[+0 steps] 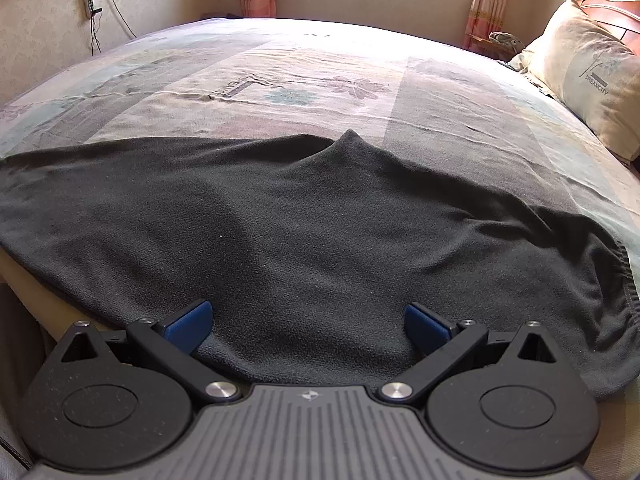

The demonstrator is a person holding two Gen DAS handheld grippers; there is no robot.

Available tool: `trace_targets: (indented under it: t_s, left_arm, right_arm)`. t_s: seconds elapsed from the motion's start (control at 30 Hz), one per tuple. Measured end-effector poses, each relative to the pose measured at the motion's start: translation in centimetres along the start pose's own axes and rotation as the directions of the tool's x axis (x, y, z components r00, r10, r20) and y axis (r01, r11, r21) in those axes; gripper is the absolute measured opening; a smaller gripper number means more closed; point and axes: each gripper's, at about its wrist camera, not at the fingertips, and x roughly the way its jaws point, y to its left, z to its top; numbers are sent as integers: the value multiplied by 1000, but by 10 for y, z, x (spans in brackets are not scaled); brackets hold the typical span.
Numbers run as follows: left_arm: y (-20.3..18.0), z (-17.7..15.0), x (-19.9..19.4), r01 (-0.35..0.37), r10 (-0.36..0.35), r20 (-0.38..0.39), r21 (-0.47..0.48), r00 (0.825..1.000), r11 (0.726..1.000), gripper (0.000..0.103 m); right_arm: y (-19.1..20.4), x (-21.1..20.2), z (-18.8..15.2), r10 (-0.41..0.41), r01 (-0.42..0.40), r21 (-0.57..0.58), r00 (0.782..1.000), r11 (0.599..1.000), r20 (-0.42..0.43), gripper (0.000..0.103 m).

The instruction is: Fold clothes

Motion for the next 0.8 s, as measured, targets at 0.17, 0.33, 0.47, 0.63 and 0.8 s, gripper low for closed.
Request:
trace_targets:
  t_s: [0.17, 0.33, 0.47, 0.63, 0.8]
  left_arm:
    - [15, -12, 1, -10, 10, -15, -31, 1000, 999, 101]
    - [25, -16, 8, -11, 11, -7, -54, 1000, 998, 101]
    - [27, -14, 12, -6, 6, -1, -57, 1000, 998, 101]
    - [33, -14, 10, 31, -30, 5, -103, 1000, 994, 101]
    - [37, -20, 6, 136, -129, 48, -165, 990, 977, 101]
  right_arm:
    - [4, -9, 5, -5, 4, -65, 1000, 998, -4, 103]
    - [16, -18, 8, -24, 27, -135, 999, 990, 25, 103]
    - [25, -16, 6, -38, 41, -185, 999, 982, 23, 103]
    - [29, -18, 6, -18, 23, -205, 1000, 979, 24, 103]
    - [30, -18, 6, -17, 22, -205, 1000, 979, 24, 103]
